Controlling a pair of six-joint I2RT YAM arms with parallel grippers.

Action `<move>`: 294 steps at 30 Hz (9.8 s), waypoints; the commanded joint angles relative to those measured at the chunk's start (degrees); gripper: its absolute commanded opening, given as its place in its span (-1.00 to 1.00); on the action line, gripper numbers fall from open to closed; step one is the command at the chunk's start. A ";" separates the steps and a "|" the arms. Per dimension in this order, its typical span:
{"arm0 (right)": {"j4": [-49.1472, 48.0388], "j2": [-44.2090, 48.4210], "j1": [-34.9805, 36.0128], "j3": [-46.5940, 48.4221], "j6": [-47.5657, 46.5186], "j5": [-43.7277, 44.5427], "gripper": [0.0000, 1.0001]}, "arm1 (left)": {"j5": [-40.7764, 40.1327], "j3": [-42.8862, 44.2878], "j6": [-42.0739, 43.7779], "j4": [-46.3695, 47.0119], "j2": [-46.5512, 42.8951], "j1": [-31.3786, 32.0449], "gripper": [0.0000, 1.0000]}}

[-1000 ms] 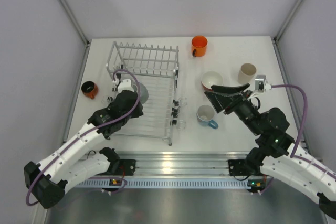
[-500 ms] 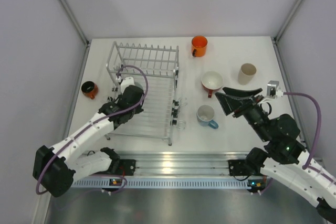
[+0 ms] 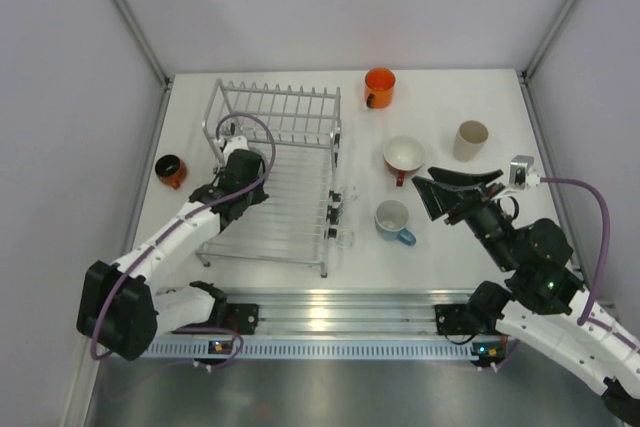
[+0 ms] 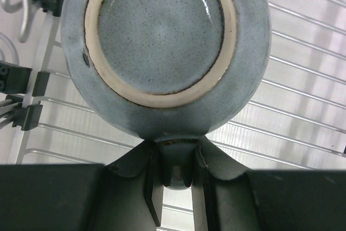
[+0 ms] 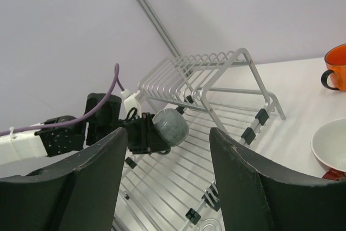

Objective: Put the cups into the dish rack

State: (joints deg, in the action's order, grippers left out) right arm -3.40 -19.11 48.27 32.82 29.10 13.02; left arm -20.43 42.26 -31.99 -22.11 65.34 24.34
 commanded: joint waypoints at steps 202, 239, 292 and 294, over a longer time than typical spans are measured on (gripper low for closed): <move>7.97 5.84 0.60 4.09 -2.47 3.42 0.29 | -4.19 -3.59 -5.63 22.11 1.28 -6.94 -1.00; 7.62 6.81 0.60 2.60 -1.94 3.59 0.29 | 6.98 -4.12 -5.10 14.71 1.36 -6.05 -1.00; 28.54 -29.04 -7.13 22.29 -9.69 16.89 -0.04 | 40.20 -5.17 -4.31 10.51 -24.21 -7.55 0.96; 28.54 -32.03 -11.85 22.64 -6.26 14.07 -0.01 | 41.16 -4.91 -4.05 10.51 -25.00 -7.55 0.96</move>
State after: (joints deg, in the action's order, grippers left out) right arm 23.97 -48.31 41.74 52.66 19.29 30.39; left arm 17.69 35.00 -37.28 -13.34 41.60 17.02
